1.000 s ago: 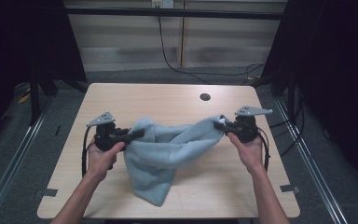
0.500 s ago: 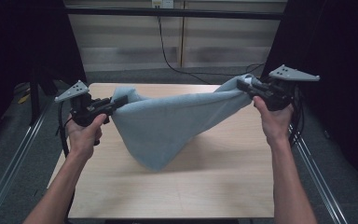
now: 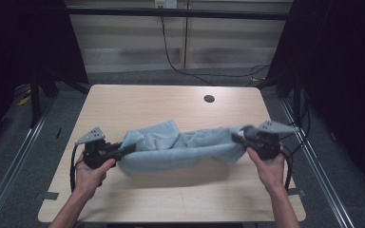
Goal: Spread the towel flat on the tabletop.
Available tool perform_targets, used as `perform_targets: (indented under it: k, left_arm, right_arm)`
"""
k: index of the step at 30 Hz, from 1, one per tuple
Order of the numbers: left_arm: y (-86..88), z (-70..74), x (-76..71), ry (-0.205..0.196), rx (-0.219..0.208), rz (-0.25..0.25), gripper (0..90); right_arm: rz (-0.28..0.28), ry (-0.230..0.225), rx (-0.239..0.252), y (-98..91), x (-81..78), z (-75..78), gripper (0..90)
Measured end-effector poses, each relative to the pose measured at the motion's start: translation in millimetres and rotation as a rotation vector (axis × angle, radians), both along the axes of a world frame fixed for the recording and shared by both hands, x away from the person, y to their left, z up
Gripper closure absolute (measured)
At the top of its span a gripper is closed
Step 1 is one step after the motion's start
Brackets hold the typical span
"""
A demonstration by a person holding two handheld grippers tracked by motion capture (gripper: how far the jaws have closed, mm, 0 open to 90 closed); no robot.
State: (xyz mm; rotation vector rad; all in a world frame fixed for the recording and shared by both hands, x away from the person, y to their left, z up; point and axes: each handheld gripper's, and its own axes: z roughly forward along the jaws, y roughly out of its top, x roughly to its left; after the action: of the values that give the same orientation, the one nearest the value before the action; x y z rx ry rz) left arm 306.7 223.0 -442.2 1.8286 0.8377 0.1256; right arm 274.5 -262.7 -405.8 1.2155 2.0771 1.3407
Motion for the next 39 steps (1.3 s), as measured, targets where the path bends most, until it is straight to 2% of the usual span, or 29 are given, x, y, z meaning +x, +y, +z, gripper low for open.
perform_targets:
  k: [2,4,5,6,7,8,9,12,15,20,24,26,27,28,30,31,32,33,35,37,38,39]
  left_arm:
    - [2.1,-14.1,-6.1,0.038,0.011,-0.02,69.6]
    - [3.7,-23.1,-9.9,0.065,0.027,-0.018,64.4]
    - [4.6,-24.8,-10.0,0.078,0.024,-0.015,61.6]
    - [5.4,-24.3,-9.6,0.086,0.009,-0.008,58.9]
    - [5.6,-22.0,-9.2,0.081,0.003,-0.005,56.9]
    - [5.6,-22.0,-9.2,0.081,0.003,-0.005,53.4]
    - [5.1,-14.2,-8.9,0.064,-0.014,0.003,50.7]
    - [7.9,-1.4,-8.9,0.032,-0.046,0.009,47.2]
    - [10.2,5.8,-8.0,0.019,-0.059,0.016,44.7]
    - [8.0,5.7,-6.9,0.017,-0.063,0.023,43.2]
    - [-1.1,-0.6,-6.5,0.026,-0.04,-0.004,43.1]
    - [-11.0,-9.3,-6.4,0.056,-0.006,-0.04,43.1]
    - [-15.8,-15.7,-5.9,0.07,0.024,-0.067,43.3]
    - [-20.2,-22.6,-5.7,0.085,0.044,-0.08,45.0]
    - [-26.9,-36.0,-4.1,0.123,0.087,-0.1,49.7]
    - [-29.4,-41.9,-3.0,0.132,0.119,-0.101,51.3]
    - [-29.4,-41.9,-3.0,0.132,0.119,-0.101,54.1]
    - [-31.6,-52.0,0.0,0.145,0.149,-0.099,55.3]
    - [-28.6,-54.8,4.4,0.154,0.147,-0.087,58.0]
    - [-27.1,-55.0,6.1,0.153,0.148,-0.078,58.1]
    - [-22.8,-54.9,8.2,0.132,0.171,-0.044,58.0]
    - [-22.8,-54.9,8.2,0.132,0.171,-0.044,57.7]
  right_arm:
    - [0.014,0.069,0.0,1.1,-11.0,-23.0,82.8]
    - [0.035,0.137,-0.049,5.4,-23.0,-40.5,74.9]
    - [0.057,0.16,-0.041,6.2,-27.8,-45.8,72.0]
    - [0.068,0.164,-0.039,6.3,-31.7,-47.9,69.1]
    - [0.06,0.16,-0.039,5.6,-34.6,-46.3,66.5]
    - [0.063,0.145,-0.015,3.6,-35.2,-42.8,63.8]
    - [0.068,0.134,0.012,1.5,-34.5,-37.5,61.4]
    - [0.06,0.102,0.006,0.1,-26.0,-21.2,55.2]
    - [0.068,0.079,0.022,2.2,-18.1,-8.8,52.8]
    - [0.083,0.057,0.031,5.5,-18.0,2.7,52.2]
    - [0.067,0.059,0.025,-0.2,-12.0,0.1,53.2]
    - [0.087,0.08,0.021,-0.8,2.5,-10.7,55.2]
    - [0.07,0.1,0.003,-0.2,10.4,-17.7,57.5]
    - [0.076,0.116,-0.012,0.8,18.6,-26.0,59.8]
    - [0.09,0.151,0.023,3.2,32.6,-44.8,62.9]
    - [0.091,0.171,0.014,7.0,37.3,-53.4,64.2]
    - [0.102,0.182,0.008,11.6,41.3,-61.3,64.7]
    - [0.116,0.202,0.011,16.6,44.4,-68.7,64.8]
    - [0.132,0.225,-0.024,26.1,48.0,-79.6,66.0]
    - [0.144,0.242,-0.029,30.1,47.7,-83.4,65.7]
    - [0.167,0.273,-0.056,38.0,43.3,-90.2,64.6]
    - [0.179,0.289,-0.073,42.1,39.0,-93.9,64.0]
